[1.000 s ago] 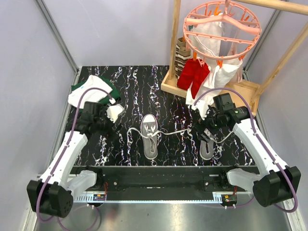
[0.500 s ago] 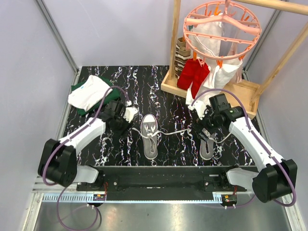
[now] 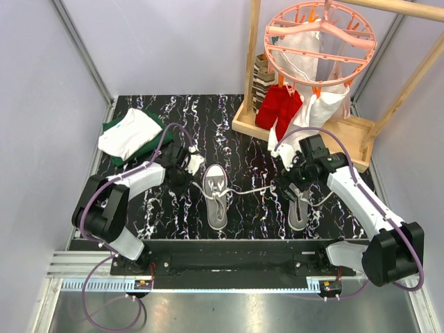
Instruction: Tie the shoes
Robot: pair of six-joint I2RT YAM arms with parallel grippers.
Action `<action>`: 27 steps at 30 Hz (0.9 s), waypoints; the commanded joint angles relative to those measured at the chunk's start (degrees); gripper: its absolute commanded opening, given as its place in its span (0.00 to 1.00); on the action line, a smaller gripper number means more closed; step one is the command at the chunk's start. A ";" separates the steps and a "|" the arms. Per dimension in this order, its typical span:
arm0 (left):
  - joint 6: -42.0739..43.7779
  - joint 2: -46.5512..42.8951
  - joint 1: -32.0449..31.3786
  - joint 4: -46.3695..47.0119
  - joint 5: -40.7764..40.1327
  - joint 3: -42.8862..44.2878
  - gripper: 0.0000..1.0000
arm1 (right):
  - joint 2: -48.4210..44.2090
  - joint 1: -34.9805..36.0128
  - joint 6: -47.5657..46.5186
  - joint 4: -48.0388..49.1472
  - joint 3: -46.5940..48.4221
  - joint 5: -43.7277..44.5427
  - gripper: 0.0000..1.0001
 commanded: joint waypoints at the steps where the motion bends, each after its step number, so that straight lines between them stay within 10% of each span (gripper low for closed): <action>1: 0.02 1.83 -0.33 3.29 0.31 1.56 0.20 | 0.12 0.43 0.82 2.84 -0.55 0.71 1.00; 5: 1.34 -1.06 -0.33 1.10 1.02 2.27 0.00 | 1.69 0.43 0.65 3.72 0.24 -1.40 1.00; 17: 11.62 -29.08 -0.07 -8.22 11.12 -1.77 0.00 | 10.66 7.19 -0.23 6.80 3.93 -3.16 0.91; 27: 11.45 -30.08 -0.15 -8.14 15.78 -3.53 0.00 | 24.46 8.96 -3.57 14.71 6.48 -2.64 0.75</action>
